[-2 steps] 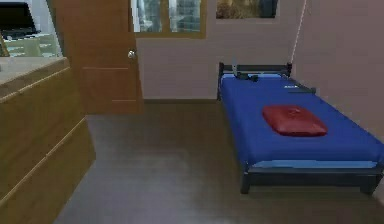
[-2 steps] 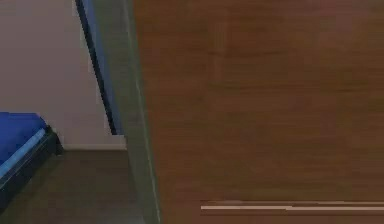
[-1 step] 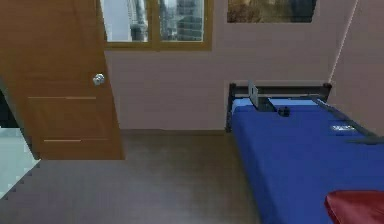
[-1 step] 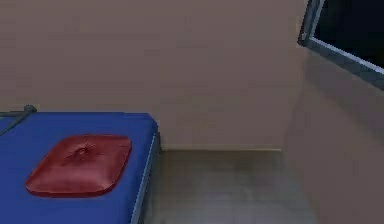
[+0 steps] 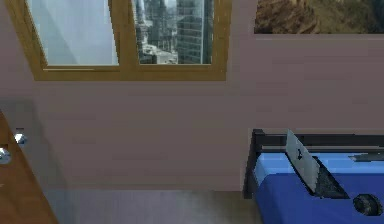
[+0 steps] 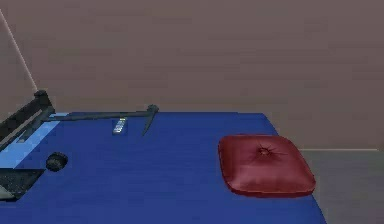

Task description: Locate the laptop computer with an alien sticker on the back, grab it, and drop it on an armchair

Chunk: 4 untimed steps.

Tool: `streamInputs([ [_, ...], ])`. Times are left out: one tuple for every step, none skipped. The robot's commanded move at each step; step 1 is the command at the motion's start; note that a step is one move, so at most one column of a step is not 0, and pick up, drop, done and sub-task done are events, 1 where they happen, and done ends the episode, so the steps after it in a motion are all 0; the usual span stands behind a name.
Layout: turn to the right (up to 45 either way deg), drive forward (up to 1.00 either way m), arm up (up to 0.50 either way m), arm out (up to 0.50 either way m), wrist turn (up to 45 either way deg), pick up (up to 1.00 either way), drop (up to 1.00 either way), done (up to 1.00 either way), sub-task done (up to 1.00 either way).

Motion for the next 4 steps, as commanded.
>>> streamInputs([
  [6.0, 0.00, 0.00, 0.00, 0.0, 0.00, 0.00, 0.00, 0.00],
  [0.0, 0.20, 0.00, 0.00, 0.0, 0.00, 0.00, 0.00, 0.00],
  [-45.0, 0.00, 0.00, 0.00, 0.0, 0.00, 0.00, 0.00, 0.00],
  [45.0, 0.00, 0.00, 0.00, 0.0, 0.00, 0.00, 0.00, 0.00],
])
